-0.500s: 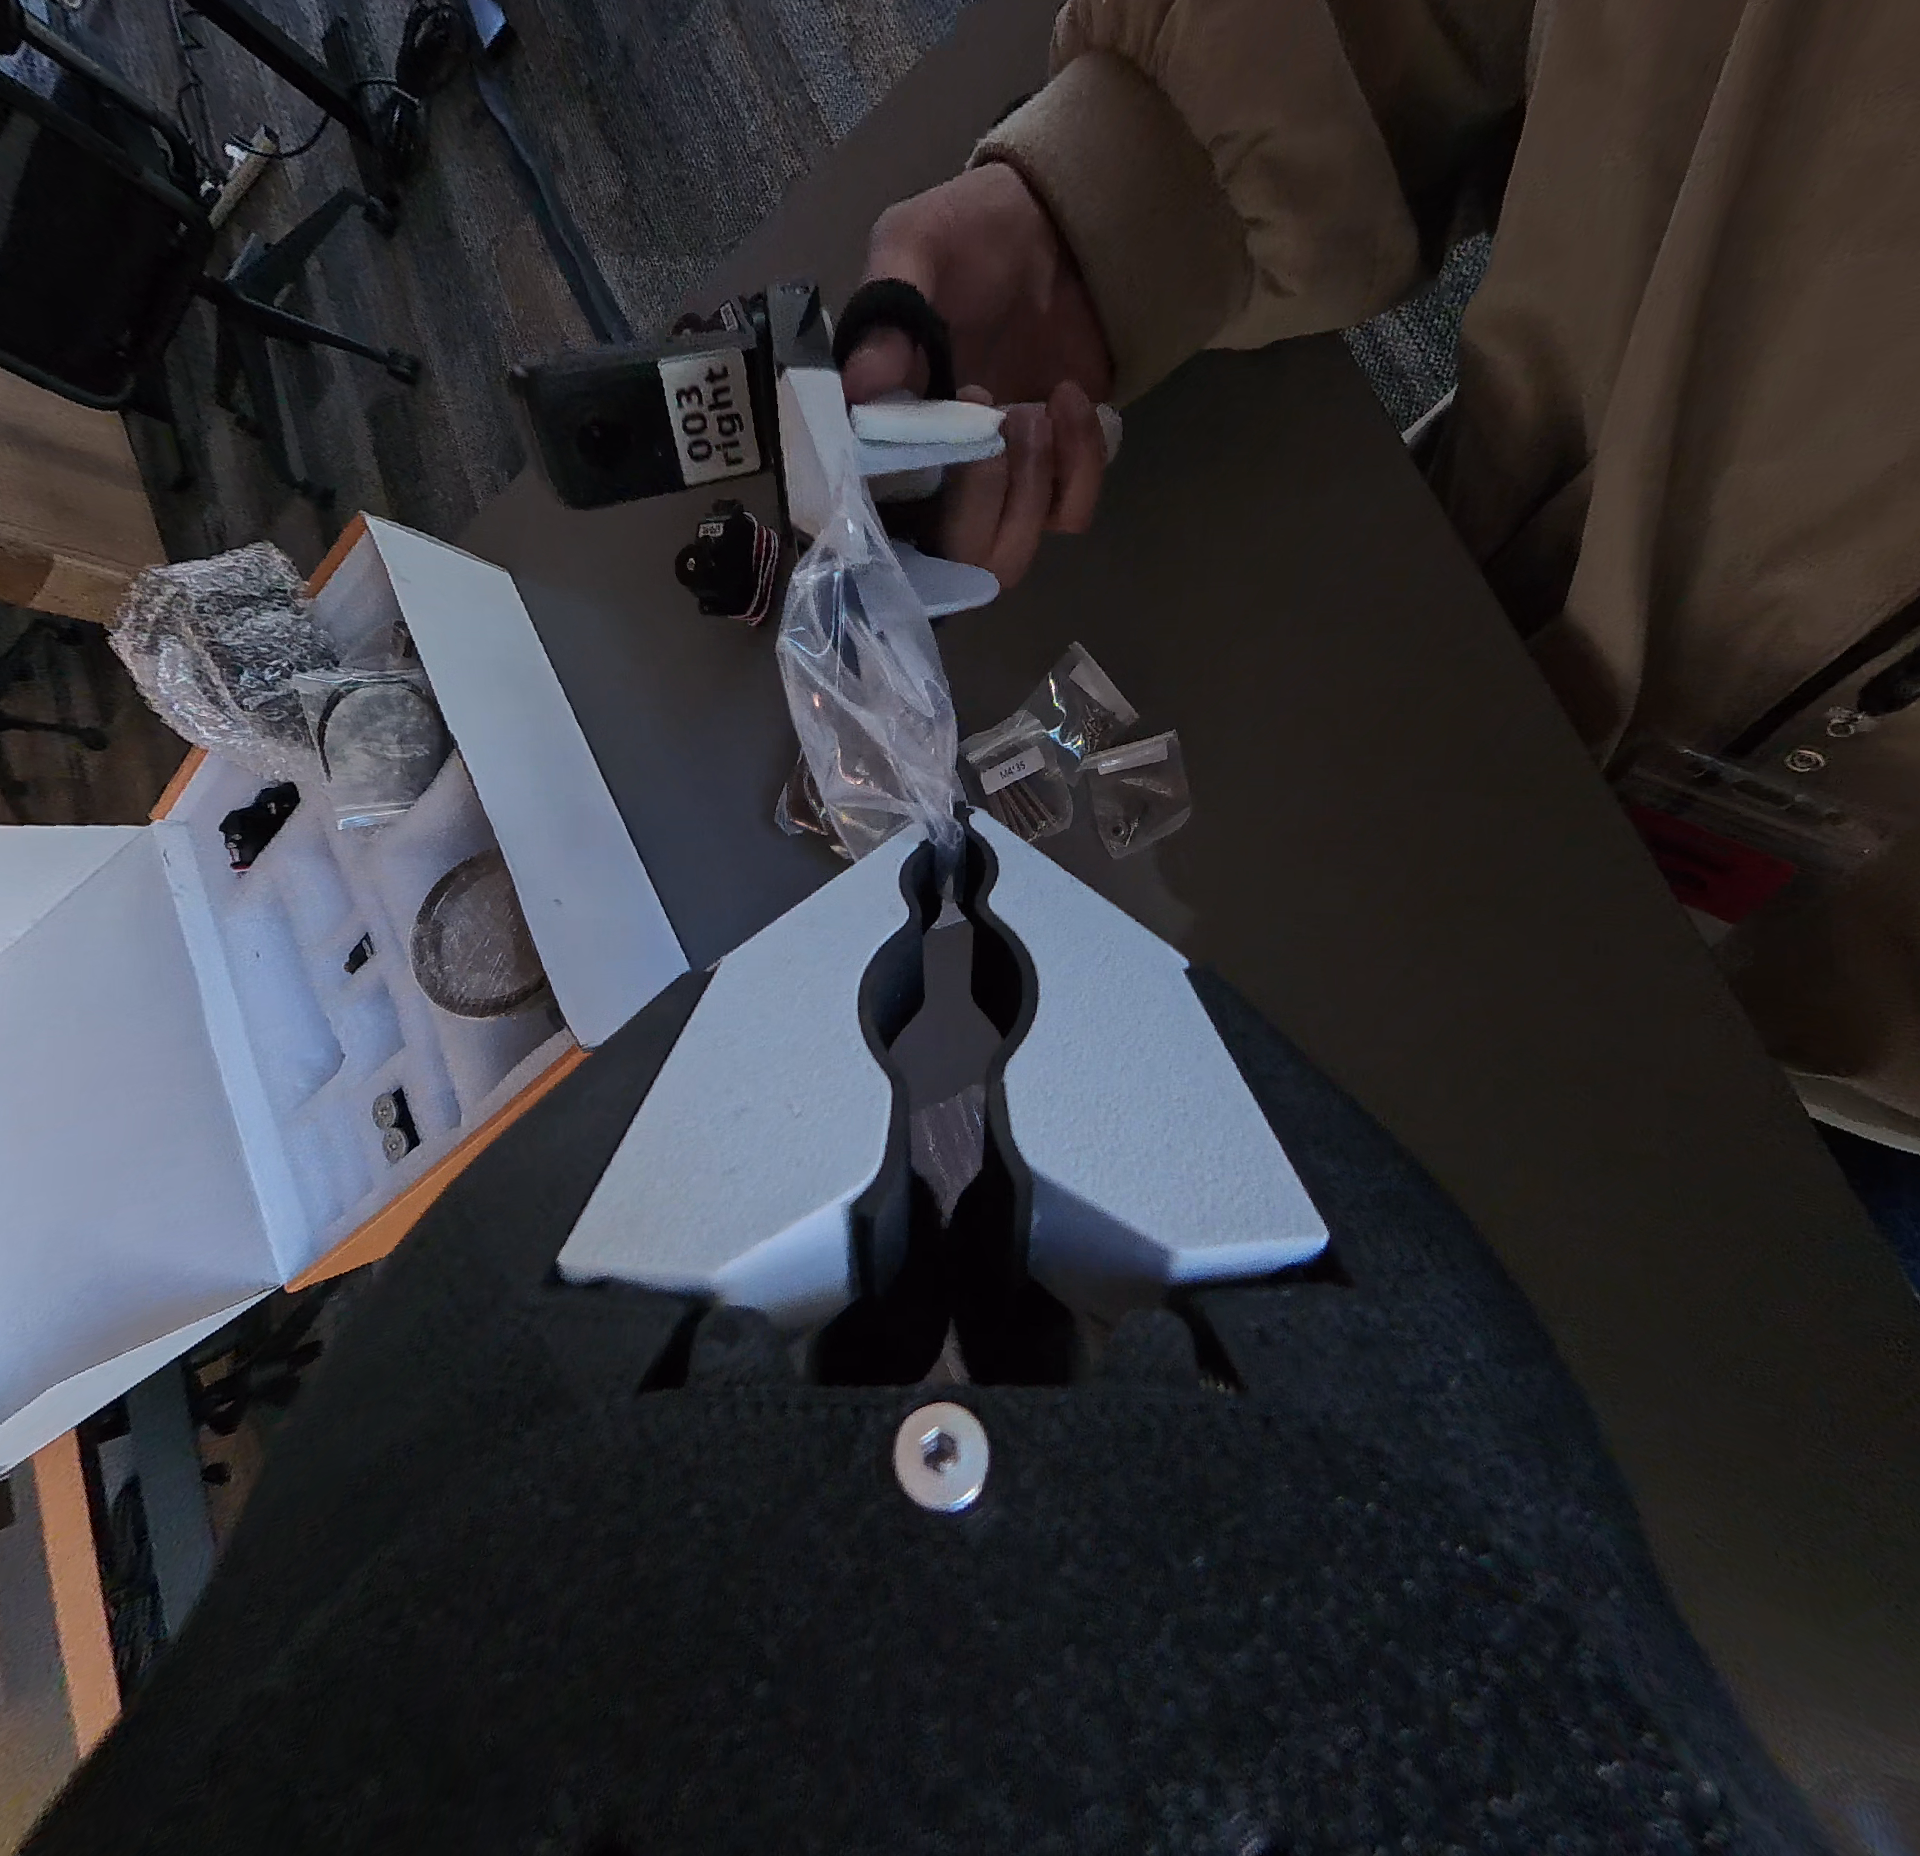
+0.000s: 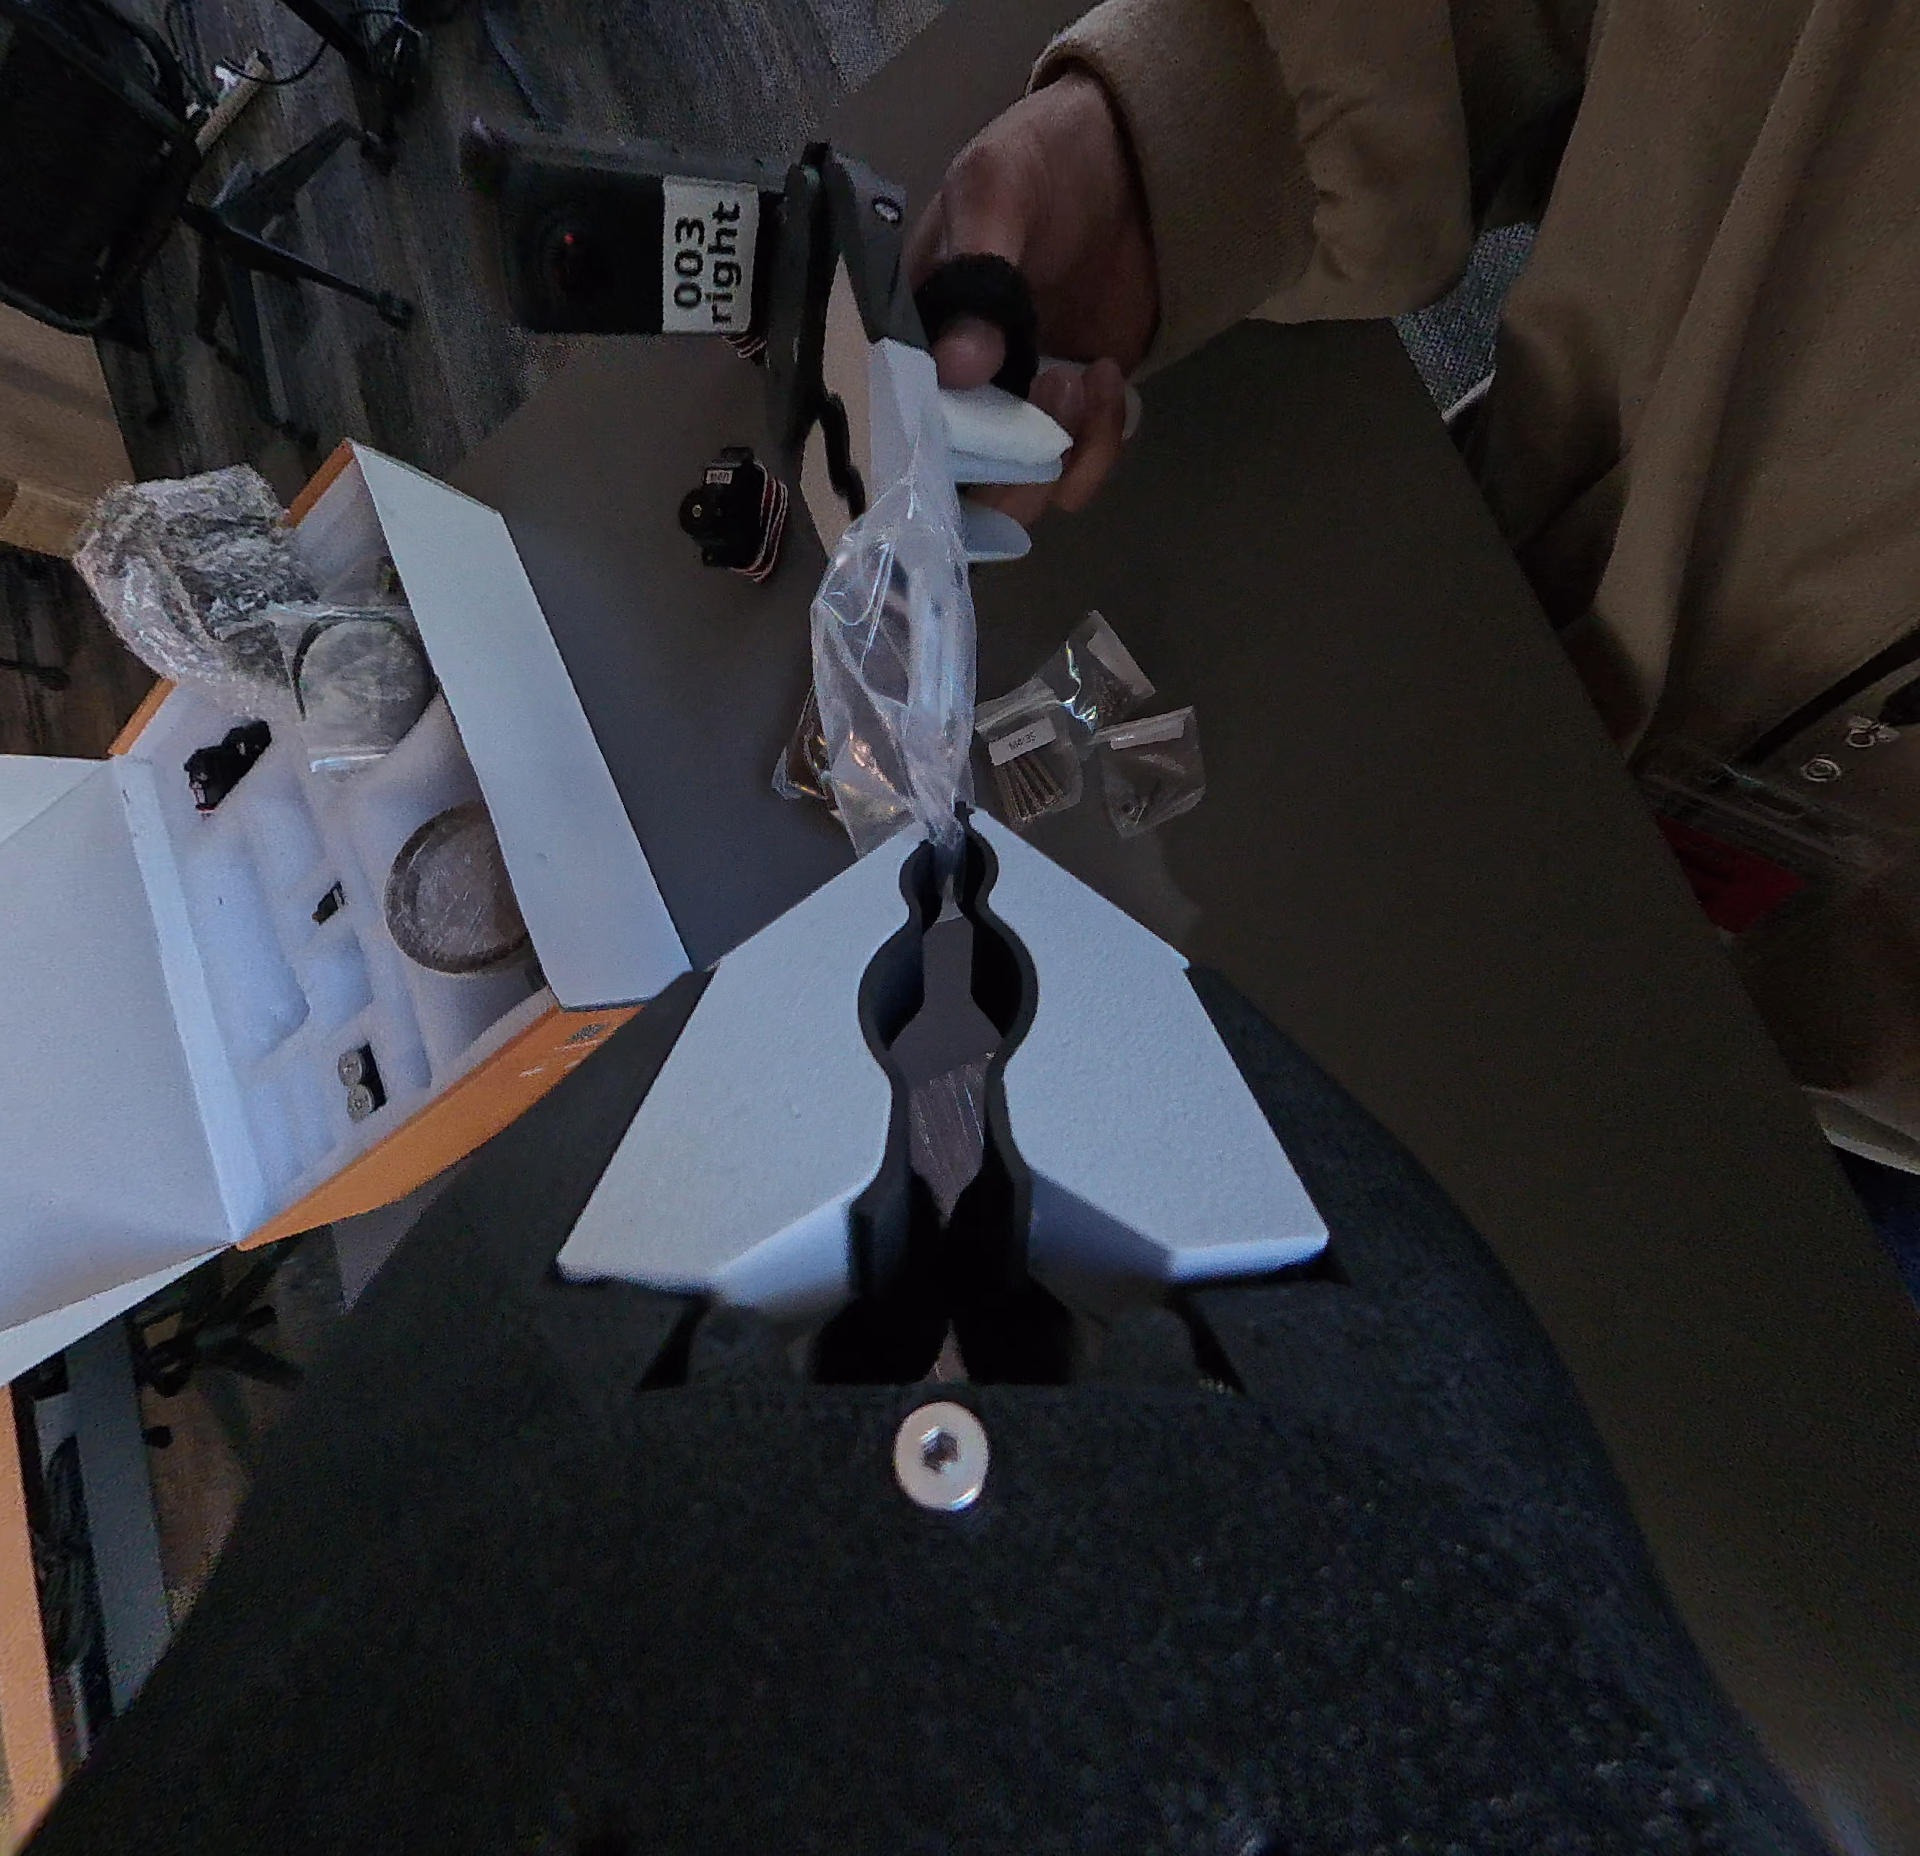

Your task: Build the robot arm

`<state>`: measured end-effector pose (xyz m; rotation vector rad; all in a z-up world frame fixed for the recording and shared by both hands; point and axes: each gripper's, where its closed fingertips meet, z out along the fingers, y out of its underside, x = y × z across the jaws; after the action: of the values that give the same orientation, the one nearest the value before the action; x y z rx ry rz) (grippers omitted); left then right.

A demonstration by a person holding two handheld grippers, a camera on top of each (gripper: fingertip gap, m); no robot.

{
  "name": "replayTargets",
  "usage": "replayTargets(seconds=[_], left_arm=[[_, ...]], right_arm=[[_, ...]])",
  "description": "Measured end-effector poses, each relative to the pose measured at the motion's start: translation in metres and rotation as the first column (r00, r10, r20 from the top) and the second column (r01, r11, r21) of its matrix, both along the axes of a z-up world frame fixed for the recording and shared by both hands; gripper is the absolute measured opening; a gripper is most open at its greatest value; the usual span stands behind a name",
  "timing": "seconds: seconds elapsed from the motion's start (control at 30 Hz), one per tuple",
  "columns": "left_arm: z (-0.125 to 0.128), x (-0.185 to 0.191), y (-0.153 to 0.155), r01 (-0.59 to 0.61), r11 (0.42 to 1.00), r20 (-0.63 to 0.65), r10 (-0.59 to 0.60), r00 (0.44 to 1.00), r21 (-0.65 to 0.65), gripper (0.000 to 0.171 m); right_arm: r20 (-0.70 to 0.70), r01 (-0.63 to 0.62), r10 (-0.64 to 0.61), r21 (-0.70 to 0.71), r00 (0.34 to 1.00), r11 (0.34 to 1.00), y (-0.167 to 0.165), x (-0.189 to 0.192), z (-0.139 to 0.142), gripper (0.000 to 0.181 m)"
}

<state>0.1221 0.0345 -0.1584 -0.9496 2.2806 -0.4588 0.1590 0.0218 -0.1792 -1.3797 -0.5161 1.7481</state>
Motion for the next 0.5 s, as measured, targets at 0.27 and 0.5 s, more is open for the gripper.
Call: replayTargets(seconds=[0.27, 0.5], left_arm=[[-0.001, -0.002, 0.001, -0.01, 0.999, 0.013, 0.011, 1.0, -0.031, 0.0], [-0.005, 0.0, -0.002, -0.001, 1.0, 0.003, 0.001, 1.0, -0.011, 0.0]], right_arm=[[0.044, 0.094, -0.096, 0.039, 0.994, 0.995, 0.007, 0.001, 0.002, 0.0], [0.083, 0.127, -0.124, -0.03, 0.989, 0.991, 0.02, -0.002, -0.01, 0.023]])
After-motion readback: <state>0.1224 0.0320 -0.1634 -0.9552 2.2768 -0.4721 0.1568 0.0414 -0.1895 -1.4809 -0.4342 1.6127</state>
